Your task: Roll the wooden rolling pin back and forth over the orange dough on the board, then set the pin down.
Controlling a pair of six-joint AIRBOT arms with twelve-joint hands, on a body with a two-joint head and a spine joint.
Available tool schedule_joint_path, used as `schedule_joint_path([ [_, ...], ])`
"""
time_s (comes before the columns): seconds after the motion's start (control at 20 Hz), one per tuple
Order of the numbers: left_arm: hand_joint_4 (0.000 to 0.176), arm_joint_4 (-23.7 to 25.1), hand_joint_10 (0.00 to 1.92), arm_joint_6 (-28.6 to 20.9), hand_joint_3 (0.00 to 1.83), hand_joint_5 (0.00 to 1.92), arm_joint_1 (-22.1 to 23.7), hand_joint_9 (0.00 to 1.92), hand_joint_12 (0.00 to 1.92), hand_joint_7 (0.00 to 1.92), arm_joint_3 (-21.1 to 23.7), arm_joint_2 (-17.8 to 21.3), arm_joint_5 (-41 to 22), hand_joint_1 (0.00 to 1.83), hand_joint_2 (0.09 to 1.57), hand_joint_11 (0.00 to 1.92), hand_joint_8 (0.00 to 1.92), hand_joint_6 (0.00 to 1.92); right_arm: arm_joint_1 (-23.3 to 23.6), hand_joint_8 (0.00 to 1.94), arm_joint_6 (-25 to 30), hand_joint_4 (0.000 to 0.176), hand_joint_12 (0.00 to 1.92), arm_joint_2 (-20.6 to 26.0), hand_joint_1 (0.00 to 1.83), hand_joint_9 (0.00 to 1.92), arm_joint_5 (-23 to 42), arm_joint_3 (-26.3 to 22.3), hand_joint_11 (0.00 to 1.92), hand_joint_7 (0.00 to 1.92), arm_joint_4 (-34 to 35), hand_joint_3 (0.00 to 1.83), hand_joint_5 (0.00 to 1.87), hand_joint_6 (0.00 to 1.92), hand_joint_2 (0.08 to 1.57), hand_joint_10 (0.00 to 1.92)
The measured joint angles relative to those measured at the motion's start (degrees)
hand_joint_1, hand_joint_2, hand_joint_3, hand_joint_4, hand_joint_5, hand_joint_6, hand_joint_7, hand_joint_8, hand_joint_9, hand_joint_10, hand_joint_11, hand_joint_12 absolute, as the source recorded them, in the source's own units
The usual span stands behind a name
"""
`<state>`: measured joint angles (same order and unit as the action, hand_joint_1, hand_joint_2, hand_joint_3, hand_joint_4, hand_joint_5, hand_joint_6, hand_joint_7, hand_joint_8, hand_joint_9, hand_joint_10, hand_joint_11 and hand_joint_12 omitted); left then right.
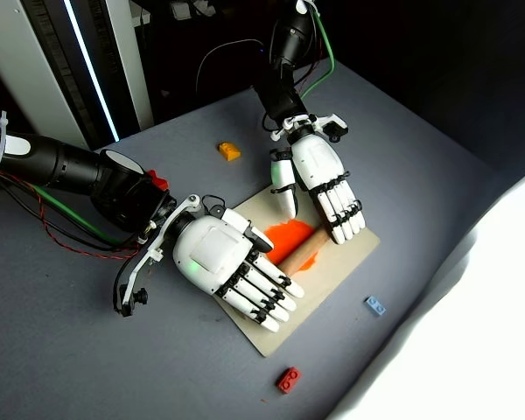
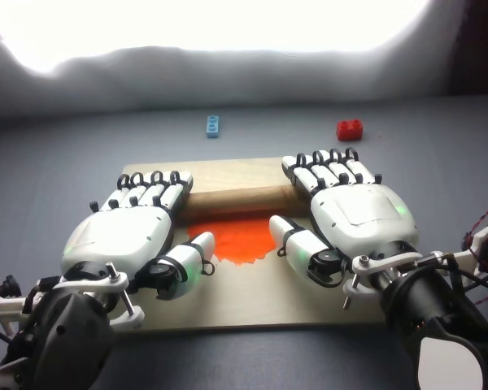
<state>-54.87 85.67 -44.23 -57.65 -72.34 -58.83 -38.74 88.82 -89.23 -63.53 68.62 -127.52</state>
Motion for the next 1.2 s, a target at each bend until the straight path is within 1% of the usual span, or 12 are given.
schedule_joint_path([
  [0.1,0.000,0.0,0.00,0.0,0.02,0.01,-0.2,0.00,0.00,0.02,0.6,0.1,-0.2,0.00,1.57,0.00,0.00,0.00,0.0,0.00,-0.1,0.000,0.28,0.2,0.00,0.12,0.0,-0.3,0.00,0.15,0.1,0.01,0.15,0.01,1.57,0.01],
  [0.15,0.000,0.0,0.00,0.0,0.02,0.00,-0.3,0.00,0.00,0.00,1.0,0.1,-0.5,0.00,1.57,0.00,0.00,0.00,0.0,0.00,-0.2,0.000,0.35,0.5,0.00,0.14,0.0,-0.5,0.00,0.16,0.1,0.01,0.16,0.01,1.57,0.01],
  [0.25,0.000,0.0,0.00,0.0,0.02,0.00,-0.3,0.00,0.00,0.00,1.6,0.3,-0.7,0.00,1.57,0.00,0.00,0.00,0.0,0.00,-0.2,0.000,0.35,0.7,0.00,0.14,0.0,-0.8,0.00,0.16,0.2,0.01,0.16,0.01,1.57,0.01],
  [0.45,0.000,0.8,0.00,0.0,0.02,0.00,-1.1,0.00,0.00,0.00,2.9,0.5,-1.3,0.00,1.57,0.00,0.00,0.00,0.0,0.00,-0.2,0.000,0.27,1.7,0.00,0.13,0.0,-2.3,0.00,0.15,0.4,0.01,0.14,0.00,1.57,0.00],
  [0.5,0.000,0.8,0.00,0.0,0.02,0.01,-1.3,0.00,0.00,0.01,3.4,0.8,-1.3,0.00,1.57,0.00,0.00,0.00,0.0,0.00,-0.2,0.000,0.30,1.9,0.00,0.14,0.0,-2.6,0.00,0.16,0.4,0.01,0.15,0.01,1.57,0.01],
  [0.6,0.000,1.3,0.00,-0.1,0.02,0.00,-1.8,0.00,0.00,0.02,3.7,1.1,-1.6,0.00,1.57,0.00,0.01,0.00,0.0,0.00,-0.2,0.000,0.27,2.3,0.00,0.13,0.0,-3.2,0.00,0.15,0.6,0.01,0.15,0.00,1.57,0.00],
  [0.75,0.000,1.6,0.00,-0.4,0.02,0.01,-2.3,0.00,0.00,0.02,4.2,1.1,-2.2,0.00,1.57,0.00,0.01,0.00,0.0,0.00,-0.3,0.000,0.31,2.6,0.00,0.13,0.0,-3.6,0.00,0.16,0.7,0.01,0.15,0.00,1.57,0.00],
  [0.95,0.000,1.5,0.00,-0.5,0.02,0.01,-2.6,0.00,0.00,0.02,5.0,1.5,-2.6,0.00,1.57,0.00,0.00,0.00,0.0,0.00,-0.6,0.000,0.27,3.2,0.00,0.12,-0.2,-4.4,0.00,0.16,0.8,0.01,0.14,0.00,1.57,0.00],
  [1.0,0.000,1.7,0.00,-0.5,0.02,0.01,-3.0,0.00,0.00,0.01,5.5,1.9,-2.6,0.00,1.57,0.00,0.00,0.00,0.0,0.01,-0.7,0.000,0.33,3.2,0.00,0.15,-0.3,-4.8,0.00,0.18,0.9,0.01,0.17,0.01,1.57,0.01],
  [1.05,0.000,1.7,0.00,-0.7,0.02,0.01,-3.1,0.00,0.00,0.01,5.8,2.2,-2.6,0.00,1.57,0.00,0.00,0.00,-0.1,0.00,-0.8,0.000,0.35,3.3,0.00,0.14,-0.3,-5.0,0.00,0.18,1.0,0.01,0.17,0.01,1.57,0.01],
  [1.1,0.000,1.6,0.00,-0.7,0.02,0.00,-3.1,0.00,0.00,0.01,5.8,2.3,-2.5,0.00,1.57,0.00,0.00,0.00,-0.1,0.00,-0.9,0.000,0.28,3.3,0.00,0.12,-0.4,-5.0,0.00,0.15,0.9,0.01,0.14,0.01,1.57,0.01],
  [1.2,0.000,1.5,0.00,-0.7,0.02,0.01,-3.1,0.00,0.00,0.01,6.3,2.8,-2.4,0.00,1.57,0.00,0.00,0.00,-0.4,0.00,-1.1,0.000,0.27,3.3,0.00,0.12,-0.5,-5.2,0.00,0.15,0.9,0.01,0.14,0.00,1.57,0.00],
])
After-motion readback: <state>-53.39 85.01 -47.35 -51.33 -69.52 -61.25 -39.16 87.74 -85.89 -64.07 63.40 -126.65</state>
